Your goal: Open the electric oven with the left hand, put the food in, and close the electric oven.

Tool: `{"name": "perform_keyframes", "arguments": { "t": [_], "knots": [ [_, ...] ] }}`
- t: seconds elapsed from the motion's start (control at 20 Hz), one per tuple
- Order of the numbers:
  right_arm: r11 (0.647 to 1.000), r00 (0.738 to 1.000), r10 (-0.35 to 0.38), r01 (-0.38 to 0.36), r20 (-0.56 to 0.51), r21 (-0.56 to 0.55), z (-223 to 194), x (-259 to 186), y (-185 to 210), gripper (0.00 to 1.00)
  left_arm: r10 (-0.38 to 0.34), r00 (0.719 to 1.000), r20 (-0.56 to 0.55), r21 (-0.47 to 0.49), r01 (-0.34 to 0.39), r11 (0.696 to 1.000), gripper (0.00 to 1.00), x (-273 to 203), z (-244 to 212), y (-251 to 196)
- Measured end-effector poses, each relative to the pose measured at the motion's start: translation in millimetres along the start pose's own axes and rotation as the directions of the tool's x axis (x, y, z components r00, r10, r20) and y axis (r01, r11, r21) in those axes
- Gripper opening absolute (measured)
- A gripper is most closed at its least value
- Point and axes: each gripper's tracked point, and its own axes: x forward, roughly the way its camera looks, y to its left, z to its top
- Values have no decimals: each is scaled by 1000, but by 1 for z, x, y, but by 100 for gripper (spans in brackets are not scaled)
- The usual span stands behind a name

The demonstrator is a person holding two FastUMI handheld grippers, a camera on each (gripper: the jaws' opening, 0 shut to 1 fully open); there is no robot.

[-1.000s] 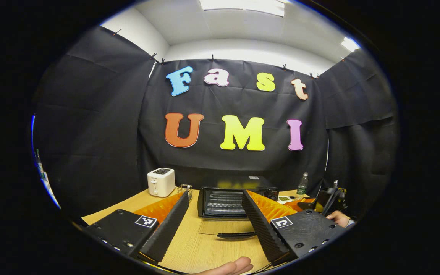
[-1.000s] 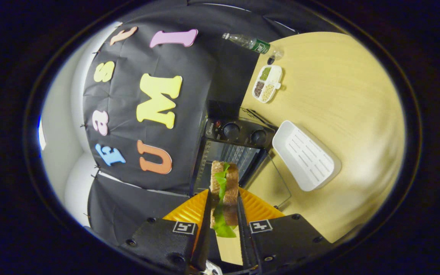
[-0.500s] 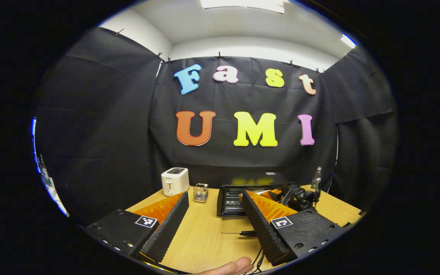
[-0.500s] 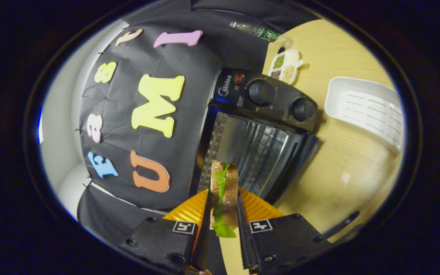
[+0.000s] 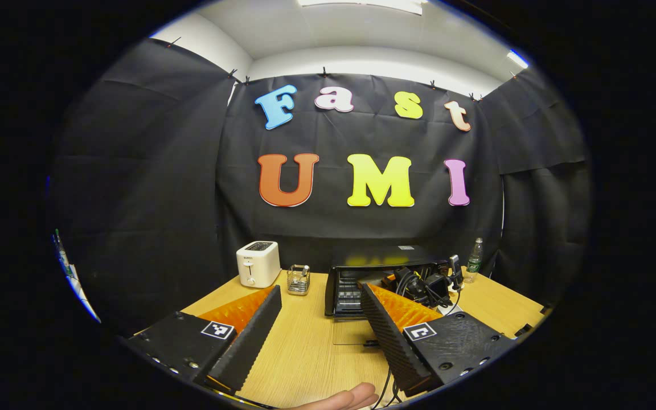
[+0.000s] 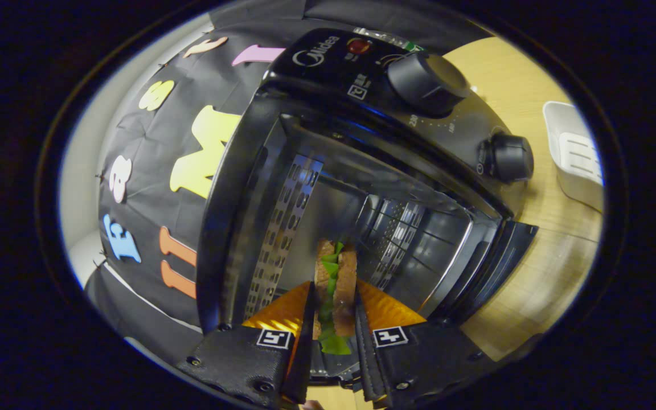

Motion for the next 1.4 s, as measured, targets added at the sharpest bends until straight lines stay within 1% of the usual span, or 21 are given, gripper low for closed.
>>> {"name": "perform_keyframes", "arguments": {
  "t": [0.2, 0.25, 0.35, 0.4, 0.5, 0.55, 0.6, 0.7, 0.75, 0.8, 0.85, 0.95, 1.0, 1.05, 1.1, 1.15, 1.2, 1.25, 1.3, 1.35, 1.4],
  "knots": [
    [997, 1000, -23, 24, 12, -70, 1, 2, -6, 39, -1, 1000, -21, -19, 1, 1000, 92, 4, -8, 0],
    [997, 999, -29, 30, 17, -76, 3, 3, -8, 41, 1, 1000, -23, -20, -2, 1000, 92, 5, -8, 1],
    [993, 999, -46, 46, 7, -109, 1, 4, -10, 41, 4, 1000, -24, -19, -4, 1000, 92, 3, -7, 0],
    [990, 999, -47, 48, 6, -134, 1, 2, -6, 44, 4, 1000, -24, -18, -4, 1000, 92, 3, -8, 0],
    [971, 995, -88, 94, 38, -218, 5, -1, -12, 69, 2, 1000, -25, -18, -2, 1000, 92, 2, -7, -3],
    [962, 994, -90, 101, 54, -252, 7, -4, -11, 72, 2, 1000, -25, -18, -3, 1000, 92, 3, -7, -3],
    [956, 996, -77, 89, 54, -281, 8, -10, -6, 72, 1, 1000, -26, -17, -1, 1000, 92, 2, -8, -4],
    [944, 998, -39, 55, 53, -326, 9, -17, 5, 86, 3, 1000, -28, -14, -4, 1000, 92, -4, -9, -5],
    [927, 998, -48, 58, 35, -370, 7, -18, 5, 91, 6, 1000, -30, -12, -6, 1000, 93, -4, -10, -6],
    [907, 997, -71, 68, 7, -417, 2, -19, 3, 90, 8, 999, -31, -12, -9, 1000, 93, -7, -11, -6],
    [880, 995, -99, 77, -23, -469, -3, -18, 1, 93, 9, 999, -33, -14, -9, 1000, 93, -10, -11, -7],
    [817, 988, -148, 95, -48, -569, -8, -21, -7, 93, 11, 999, -41, -17, -12, 1000, 93, -12, -13, -7],
    [780, 985, -167, 105, -45, -618, -10, -23, -9, 99, 14, 999, -44, -16, -15, 1000, 92, -14, -14, -7],
    [740, 983, -179, 104, -46, -664, -10, -21, -12, 93, 18, 999, -47, -14, -19, 1000, 92, -15, -15, -5],
    [709, 983, -179, 99, -43, -698, -11, -21, -11, 100, 22, 999, -47, -12, -23, 1000, 92, -19, -17, -4],
    [672, 981, -188, 101, -37, -734, -11, -21, -13, 100, 25, 999, -48, -10, -25, 1000, 92, -22, -18, -3],
    [643, 981, -190, 100, -31, -760, -8, -22, -12, 100, 27, 998, -49, -9, -28, 1000, 92, -25, -19, -2],
    [610, 982, -185, 94, -26, -787, -8, -22, -9, 95, 32, 998, -52, -8, -32, 999, 92, -27, -19, -1],
    [576, 985, -173, 79, -27, -814, -10, -25, -3, 95, 34, 998, -56, -9, -35, 999, 93, -28, -20, 0],
    [531, 984, -173, 66, -31, -845, -11, -28, 1, 96, 36, 998, -60, -11, -36, 999, 93, -30, -21, 0],
    [494, 984, -175, 52, -41, -868, -12, -30, 4, 95, 36, 997, -62, -12, -36, 999, 92, -30, -22, 0]
  ]
}}
